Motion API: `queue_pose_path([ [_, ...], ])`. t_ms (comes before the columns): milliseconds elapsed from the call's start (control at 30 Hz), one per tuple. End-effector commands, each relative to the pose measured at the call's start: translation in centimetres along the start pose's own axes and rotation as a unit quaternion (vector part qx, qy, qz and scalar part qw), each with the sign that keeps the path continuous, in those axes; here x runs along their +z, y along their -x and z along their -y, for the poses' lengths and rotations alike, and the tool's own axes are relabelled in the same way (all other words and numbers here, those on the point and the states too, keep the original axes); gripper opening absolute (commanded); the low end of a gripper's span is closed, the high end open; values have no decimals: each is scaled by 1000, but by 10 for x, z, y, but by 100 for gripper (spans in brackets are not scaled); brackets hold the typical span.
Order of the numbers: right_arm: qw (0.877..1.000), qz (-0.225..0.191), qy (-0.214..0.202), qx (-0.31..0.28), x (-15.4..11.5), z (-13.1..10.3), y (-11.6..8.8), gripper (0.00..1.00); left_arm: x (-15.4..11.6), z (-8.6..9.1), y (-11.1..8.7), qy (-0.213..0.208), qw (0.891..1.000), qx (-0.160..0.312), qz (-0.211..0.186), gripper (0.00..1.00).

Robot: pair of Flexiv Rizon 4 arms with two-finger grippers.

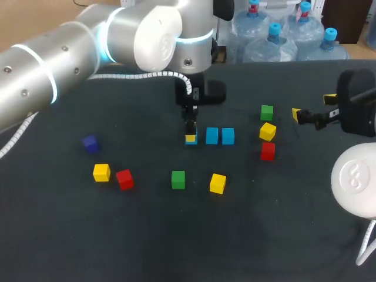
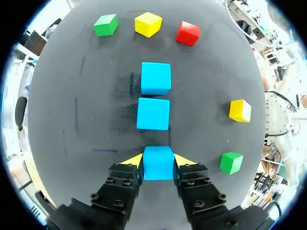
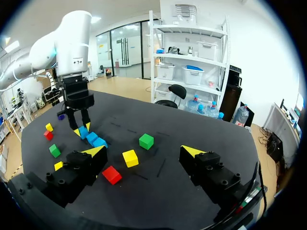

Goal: Place the blue cubes, place green cubes on the blue cubes, place the yellow cubes on the green cubes, then place the red cubes on the yellow cubes, and place purple cube on the red cubes.

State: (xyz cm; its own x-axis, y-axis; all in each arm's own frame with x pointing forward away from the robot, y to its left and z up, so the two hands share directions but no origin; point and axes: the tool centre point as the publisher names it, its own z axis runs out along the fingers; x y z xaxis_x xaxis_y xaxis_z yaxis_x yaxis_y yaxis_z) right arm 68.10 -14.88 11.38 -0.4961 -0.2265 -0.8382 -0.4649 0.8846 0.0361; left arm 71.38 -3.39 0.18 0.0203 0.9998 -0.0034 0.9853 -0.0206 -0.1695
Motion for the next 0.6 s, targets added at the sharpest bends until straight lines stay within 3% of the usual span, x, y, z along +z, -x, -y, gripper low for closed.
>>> queue_pose_path([
  [33,1000,0,2,0,-1,1,0,100,-1,-4,4,-3,1000,1,-5,0],
  [600,1000,0,2,0,-1,1,0,100,3,-6,14,-6,1000,12,-1,0],
])
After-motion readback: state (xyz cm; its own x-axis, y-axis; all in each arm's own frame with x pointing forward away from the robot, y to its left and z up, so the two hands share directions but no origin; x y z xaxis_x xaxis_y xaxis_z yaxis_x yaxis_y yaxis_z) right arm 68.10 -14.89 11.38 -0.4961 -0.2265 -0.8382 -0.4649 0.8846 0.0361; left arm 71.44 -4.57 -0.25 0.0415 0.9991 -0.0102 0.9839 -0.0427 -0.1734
